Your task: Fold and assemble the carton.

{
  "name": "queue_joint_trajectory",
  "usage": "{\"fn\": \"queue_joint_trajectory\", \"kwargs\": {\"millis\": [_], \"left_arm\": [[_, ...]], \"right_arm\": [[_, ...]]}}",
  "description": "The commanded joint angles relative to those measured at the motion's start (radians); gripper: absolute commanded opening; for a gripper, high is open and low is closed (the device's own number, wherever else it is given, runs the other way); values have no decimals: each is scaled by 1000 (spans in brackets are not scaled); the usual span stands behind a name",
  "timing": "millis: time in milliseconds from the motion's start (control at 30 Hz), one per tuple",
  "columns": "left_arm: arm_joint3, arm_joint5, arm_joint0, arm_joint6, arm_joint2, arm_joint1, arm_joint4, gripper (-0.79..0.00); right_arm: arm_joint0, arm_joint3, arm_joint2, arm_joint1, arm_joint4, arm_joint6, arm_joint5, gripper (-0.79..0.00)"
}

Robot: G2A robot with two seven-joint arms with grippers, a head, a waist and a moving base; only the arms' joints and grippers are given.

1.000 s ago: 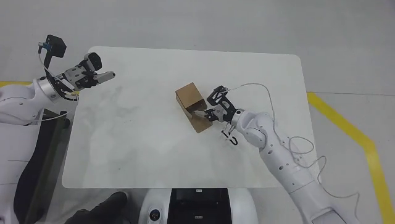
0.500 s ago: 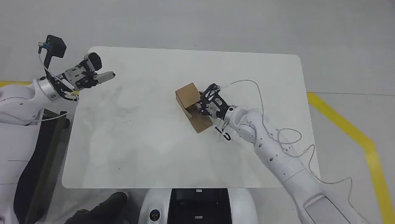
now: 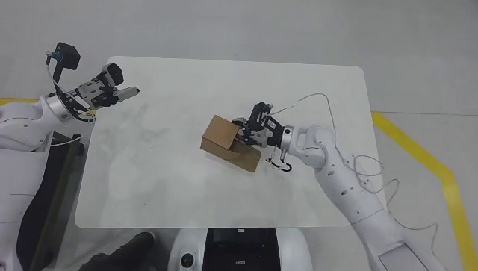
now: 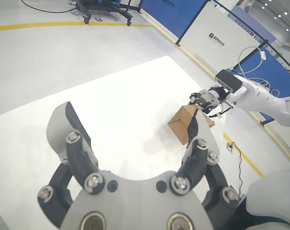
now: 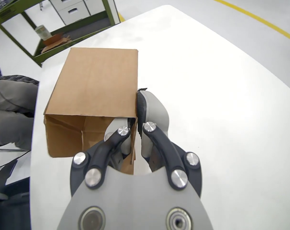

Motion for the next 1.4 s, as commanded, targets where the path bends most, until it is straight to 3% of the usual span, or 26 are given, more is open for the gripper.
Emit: {"fn": "queue_joint_trajectory", "kwargs": {"millis": [0,200,433,1000,1200,1367], "left_arm": [[0,0,0,0,0,0,0,0],[0,0,0,0,0,0,0,0],[0,0,0,0,0,0,0,0],[-2,28,-3,27,13,-4,24,0],[42,-183,-51,52,73,-13,16,0],[-22,-184,-80,81,143,-18,51,0]], "right_arm": [[-10,-43,24,11,84,90,-48,-785],[-21,-142,80,46,286,323,-103,-785],[12,-194,110,71,401,426,-125,-785],[7,-214,85,74,373,417,-92,-785],[72,-128,71,73,306,349,-152,-785],[137,-57,49,79,256,291,-156,-785]]}}
